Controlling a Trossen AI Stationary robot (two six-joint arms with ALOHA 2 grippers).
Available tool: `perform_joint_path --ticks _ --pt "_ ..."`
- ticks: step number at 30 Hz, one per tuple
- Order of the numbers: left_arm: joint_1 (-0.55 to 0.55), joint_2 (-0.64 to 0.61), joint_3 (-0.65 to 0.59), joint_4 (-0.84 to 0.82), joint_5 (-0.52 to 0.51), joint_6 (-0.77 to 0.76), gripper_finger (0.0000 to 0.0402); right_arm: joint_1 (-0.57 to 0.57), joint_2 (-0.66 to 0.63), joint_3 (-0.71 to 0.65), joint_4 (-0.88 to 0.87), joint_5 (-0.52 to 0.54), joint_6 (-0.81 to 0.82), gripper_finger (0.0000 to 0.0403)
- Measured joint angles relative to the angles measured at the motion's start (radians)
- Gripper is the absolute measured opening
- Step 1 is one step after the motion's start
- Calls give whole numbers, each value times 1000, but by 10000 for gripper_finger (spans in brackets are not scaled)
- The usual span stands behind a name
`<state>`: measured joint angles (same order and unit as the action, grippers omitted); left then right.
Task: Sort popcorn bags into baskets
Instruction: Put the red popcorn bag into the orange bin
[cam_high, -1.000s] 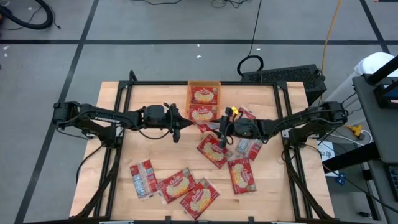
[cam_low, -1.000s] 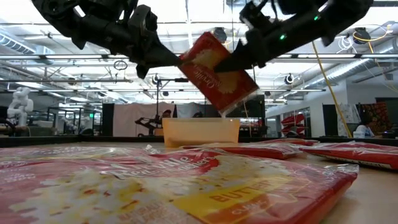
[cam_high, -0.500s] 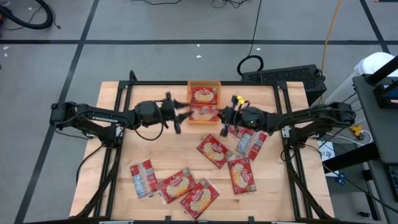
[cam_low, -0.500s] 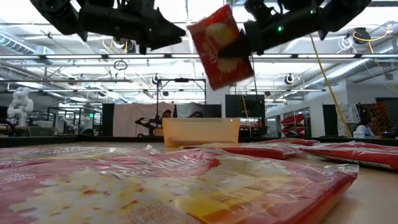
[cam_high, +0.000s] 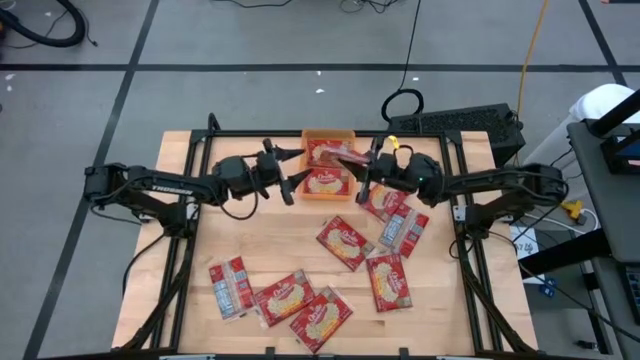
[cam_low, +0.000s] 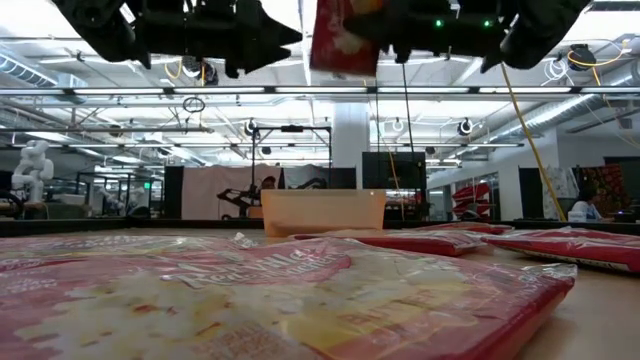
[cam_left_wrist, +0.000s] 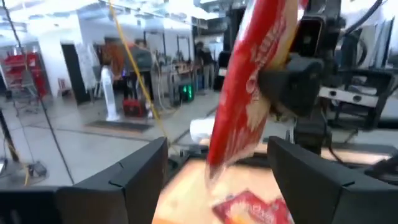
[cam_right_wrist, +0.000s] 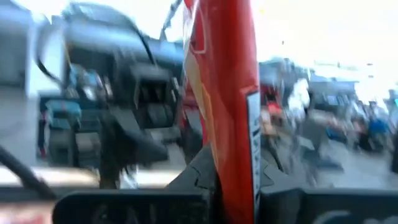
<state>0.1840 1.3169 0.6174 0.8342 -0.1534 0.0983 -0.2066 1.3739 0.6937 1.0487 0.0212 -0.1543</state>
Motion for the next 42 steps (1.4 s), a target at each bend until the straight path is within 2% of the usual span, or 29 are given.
perform_joint_path --ticks 2,6,12,16,20,25,27,28,34,36,42 --pt "8 5 -4 22 14 13 265 -5 24 0 108 -42 15 10" --pt "36 1 -2 109 110 -6 249 -22 64 1 218 -142 68 12" --pt "80 14 -2 180 311 -75 233 -23 133 47 254 -208 90 12" --pt "81 25 -3 177 369 -77 213 -23 181 109 258 -239 105 12" --pt "74 46 -4 181 389 -66 170 -23 211 161 257 -239 104 12" --pt "88 37 -1 197 391 -33 69 -36 206 181 246 -288 131 13" --pt "108 28 -1 180 404 -35 24 -46 192 181 198 -284 153 15" --pt "120 22 -2 170 414 -39 16 -53 182 181 163 -284 159 17" --pt "203 -29 -3 37 453 -86 21 -87 104 181 -144 -254 168 53" --pt "230 -55 -2 -50 453 -81 12 -92 65 180 -301 -188 142 72" --pt "317 -136 -2 -295 450 -54 7 -105 -99 179 -756 111 45 128"
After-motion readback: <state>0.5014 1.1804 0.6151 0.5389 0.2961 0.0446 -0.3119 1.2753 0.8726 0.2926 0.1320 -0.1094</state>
